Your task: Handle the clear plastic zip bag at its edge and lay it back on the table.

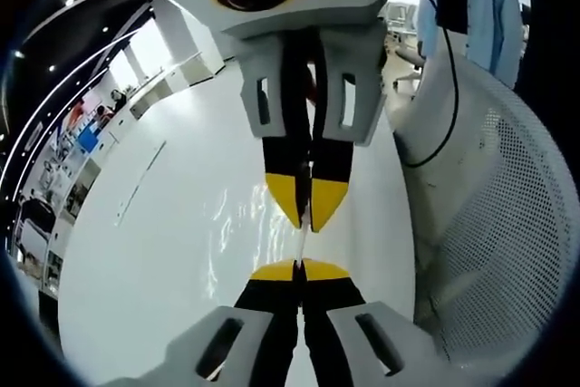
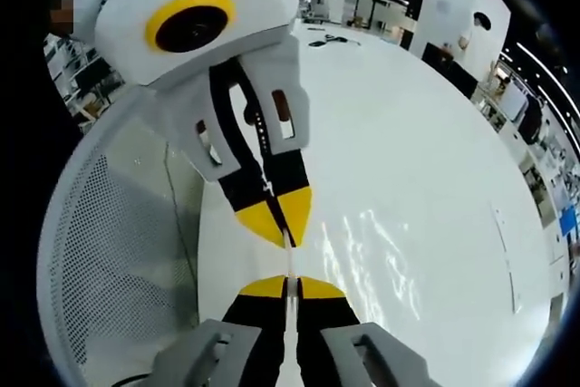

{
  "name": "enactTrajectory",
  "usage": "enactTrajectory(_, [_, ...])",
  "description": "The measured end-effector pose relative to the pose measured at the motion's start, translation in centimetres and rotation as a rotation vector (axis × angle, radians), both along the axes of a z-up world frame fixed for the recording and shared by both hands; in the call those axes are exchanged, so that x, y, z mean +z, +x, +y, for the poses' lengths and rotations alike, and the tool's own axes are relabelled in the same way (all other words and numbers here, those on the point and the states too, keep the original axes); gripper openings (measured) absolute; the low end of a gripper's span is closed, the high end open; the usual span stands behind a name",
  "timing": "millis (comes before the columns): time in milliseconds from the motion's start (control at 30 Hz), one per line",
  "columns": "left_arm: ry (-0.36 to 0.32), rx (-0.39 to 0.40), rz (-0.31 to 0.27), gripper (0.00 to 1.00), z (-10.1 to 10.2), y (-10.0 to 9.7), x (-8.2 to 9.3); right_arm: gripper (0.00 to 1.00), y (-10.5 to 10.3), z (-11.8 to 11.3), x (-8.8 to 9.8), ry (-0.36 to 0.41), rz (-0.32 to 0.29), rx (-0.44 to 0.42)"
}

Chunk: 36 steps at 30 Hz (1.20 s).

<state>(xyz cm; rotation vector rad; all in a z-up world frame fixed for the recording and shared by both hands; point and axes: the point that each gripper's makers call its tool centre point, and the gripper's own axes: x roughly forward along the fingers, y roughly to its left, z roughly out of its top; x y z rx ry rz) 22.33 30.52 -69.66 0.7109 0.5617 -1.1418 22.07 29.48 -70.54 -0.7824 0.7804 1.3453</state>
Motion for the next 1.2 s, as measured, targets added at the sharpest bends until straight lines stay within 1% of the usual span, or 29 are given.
enactTrajectory(267, [-0.002,0.013,0.0,0.0,0.3,0.4,0.1,0.0,0.2,-0.4,-0.1,0.0,-0.002,-0.006])
enactTrajectory(567, [0.005,0.024,0.001,0.0,0.7,0.6,-0.1,0.0,0.2,-1.4,-0.4,-0.017,-0.004,-0.02])
enactTrajectory(833, [0.004,0.027,0.003,0.0,1.0,0.8,-0.2,0.0,0.2,-1.4,-0.4,-0.016,-0.004,-0.022])
enactTrajectory(1200, [0.004,0.037,0.002,0.0,1.3,0.9,0.0,0.0,0.5,-2.1,-0.5,-0.019,-0.002,-0.035])
